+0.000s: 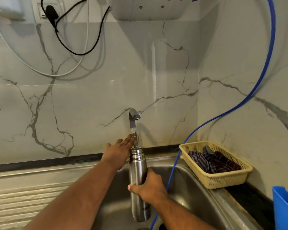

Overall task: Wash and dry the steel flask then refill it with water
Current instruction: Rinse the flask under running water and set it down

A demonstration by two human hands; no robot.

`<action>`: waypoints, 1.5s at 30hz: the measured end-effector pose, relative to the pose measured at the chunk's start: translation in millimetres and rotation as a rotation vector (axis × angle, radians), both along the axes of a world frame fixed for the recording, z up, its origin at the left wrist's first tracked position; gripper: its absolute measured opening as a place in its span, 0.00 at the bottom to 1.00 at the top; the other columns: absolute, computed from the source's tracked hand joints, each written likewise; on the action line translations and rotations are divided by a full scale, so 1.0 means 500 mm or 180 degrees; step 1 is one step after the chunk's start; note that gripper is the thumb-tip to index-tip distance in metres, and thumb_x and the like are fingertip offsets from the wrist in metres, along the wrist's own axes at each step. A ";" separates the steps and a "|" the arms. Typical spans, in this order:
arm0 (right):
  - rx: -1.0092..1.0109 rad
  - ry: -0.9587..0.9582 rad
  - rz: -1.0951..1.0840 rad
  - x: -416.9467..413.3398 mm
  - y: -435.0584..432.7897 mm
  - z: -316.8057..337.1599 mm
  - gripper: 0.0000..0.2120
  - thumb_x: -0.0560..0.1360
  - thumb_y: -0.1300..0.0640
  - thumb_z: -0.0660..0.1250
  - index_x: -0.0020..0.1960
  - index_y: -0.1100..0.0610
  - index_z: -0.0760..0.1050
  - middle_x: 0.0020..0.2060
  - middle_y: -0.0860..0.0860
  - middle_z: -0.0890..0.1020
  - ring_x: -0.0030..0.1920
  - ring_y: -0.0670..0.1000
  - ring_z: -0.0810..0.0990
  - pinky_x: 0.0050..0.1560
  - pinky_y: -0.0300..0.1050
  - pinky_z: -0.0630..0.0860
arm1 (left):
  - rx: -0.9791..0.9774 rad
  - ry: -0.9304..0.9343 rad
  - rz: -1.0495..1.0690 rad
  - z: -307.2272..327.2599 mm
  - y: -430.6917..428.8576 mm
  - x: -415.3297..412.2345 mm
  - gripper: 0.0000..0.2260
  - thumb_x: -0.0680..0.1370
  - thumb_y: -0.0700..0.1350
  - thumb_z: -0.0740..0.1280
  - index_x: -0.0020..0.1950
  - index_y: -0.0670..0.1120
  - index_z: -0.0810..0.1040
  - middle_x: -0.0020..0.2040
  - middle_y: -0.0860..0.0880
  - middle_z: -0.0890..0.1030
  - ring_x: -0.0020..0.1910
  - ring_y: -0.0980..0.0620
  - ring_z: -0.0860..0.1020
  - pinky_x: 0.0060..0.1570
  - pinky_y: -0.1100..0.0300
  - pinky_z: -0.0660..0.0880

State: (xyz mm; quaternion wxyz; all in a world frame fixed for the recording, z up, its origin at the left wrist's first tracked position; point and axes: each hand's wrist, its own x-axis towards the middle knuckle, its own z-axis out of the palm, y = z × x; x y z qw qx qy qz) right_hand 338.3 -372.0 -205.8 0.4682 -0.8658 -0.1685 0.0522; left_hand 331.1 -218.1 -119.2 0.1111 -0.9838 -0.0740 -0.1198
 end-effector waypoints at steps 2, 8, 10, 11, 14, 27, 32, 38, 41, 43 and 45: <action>0.0027 -0.0001 0.0003 0.003 0.001 -0.001 0.34 0.64 0.46 0.82 0.66 0.51 0.75 0.59 0.48 0.83 0.57 0.48 0.83 0.60 0.43 0.80 | 0.0287 0.0066 0.0047 -0.003 0.007 0.011 0.37 0.83 0.42 0.61 0.83 0.53 0.40 0.84 0.54 0.44 0.81 0.47 0.55 0.72 0.40 0.63; 0.0043 0.0036 -0.0046 0.002 0.003 0.000 0.34 0.65 0.46 0.82 0.67 0.51 0.74 0.60 0.48 0.83 0.58 0.49 0.83 0.60 0.45 0.80 | 0.0518 -0.0026 0.0122 -0.011 0.016 0.017 0.30 0.86 0.48 0.55 0.83 0.53 0.42 0.84 0.54 0.48 0.82 0.49 0.52 0.73 0.40 0.60; 0.0049 0.0070 -0.0042 0.000 0.004 0.002 0.34 0.66 0.46 0.82 0.68 0.51 0.73 0.61 0.48 0.82 0.58 0.49 0.83 0.61 0.45 0.80 | 0.0503 -0.0025 0.0137 -0.013 0.014 0.015 0.31 0.85 0.47 0.56 0.83 0.52 0.41 0.84 0.53 0.48 0.82 0.49 0.52 0.73 0.39 0.59; 0.0049 0.0073 -0.0043 -0.001 0.004 0.003 0.34 0.66 0.46 0.82 0.68 0.51 0.73 0.60 0.48 0.83 0.58 0.49 0.83 0.61 0.46 0.80 | 0.0491 -0.0039 0.0139 -0.015 0.012 0.015 0.32 0.85 0.46 0.57 0.83 0.52 0.41 0.84 0.53 0.48 0.82 0.49 0.52 0.74 0.39 0.59; 0.0077 0.0083 -0.0021 -0.002 0.002 0.004 0.34 0.66 0.47 0.82 0.68 0.52 0.73 0.60 0.48 0.83 0.58 0.49 0.83 0.61 0.46 0.80 | 0.0456 -0.0085 0.0141 -0.019 0.006 0.015 0.35 0.83 0.44 0.61 0.83 0.51 0.41 0.84 0.52 0.48 0.82 0.48 0.52 0.74 0.39 0.59; 0.0099 0.0145 0.0031 -0.006 0.002 0.006 0.35 0.67 0.48 0.82 0.69 0.51 0.71 0.61 0.48 0.82 0.59 0.49 0.82 0.61 0.47 0.80 | 0.0323 -0.0114 0.0148 -0.028 0.004 0.012 0.37 0.83 0.45 0.61 0.83 0.51 0.40 0.84 0.52 0.47 0.82 0.49 0.51 0.76 0.38 0.56; 0.0112 0.0166 0.0025 -0.005 0.004 0.005 0.35 0.67 0.48 0.82 0.69 0.51 0.71 0.61 0.48 0.82 0.59 0.50 0.82 0.61 0.48 0.80 | 0.0254 -0.0110 0.0167 -0.031 0.004 0.008 0.37 0.83 0.44 0.61 0.83 0.50 0.39 0.84 0.52 0.46 0.82 0.49 0.51 0.76 0.38 0.57; 0.0092 0.0103 0.0020 -0.004 0.006 0.002 0.34 0.66 0.46 0.82 0.67 0.51 0.72 0.59 0.48 0.82 0.58 0.50 0.83 0.61 0.49 0.80 | -0.0180 -0.0265 0.0076 -0.052 0.009 -0.001 0.46 0.78 0.41 0.67 0.82 0.52 0.35 0.84 0.53 0.42 0.83 0.50 0.47 0.78 0.39 0.53; 0.0179 0.0031 -0.0005 -0.006 0.005 0.008 0.33 0.66 0.46 0.82 0.66 0.50 0.72 0.58 0.47 0.82 0.57 0.49 0.83 0.60 0.48 0.81 | -0.0789 -0.0501 0.0199 -0.077 0.005 -0.023 0.47 0.76 0.40 0.68 0.83 0.53 0.38 0.84 0.53 0.44 0.82 0.50 0.51 0.77 0.42 0.56; 0.0278 0.0015 0.0008 -0.006 0.003 0.013 0.32 0.67 0.47 0.81 0.67 0.50 0.72 0.59 0.48 0.82 0.58 0.50 0.83 0.60 0.48 0.81 | -0.1641 -0.0712 0.0481 -0.094 -0.006 -0.043 0.42 0.76 0.38 0.67 0.84 0.52 0.47 0.83 0.50 0.55 0.80 0.47 0.59 0.77 0.44 0.62; 0.0304 0.0060 0.0047 -0.011 -0.001 0.018 0.32 0.68 0.47 0.81 0.67 0.50 0.72 0.60 0.48 0.82 0.59 0.50 0.82 0.59 0.47 0.81 | -0.2610 -0.0758 0.0868 -0.118 -0.009 -0.062 0.31 0.78 0.37 0.65 0.80 0.48 0.61 0.76 0.43 0.70 0.73 0.43 0.70 0.73 0.48 0.68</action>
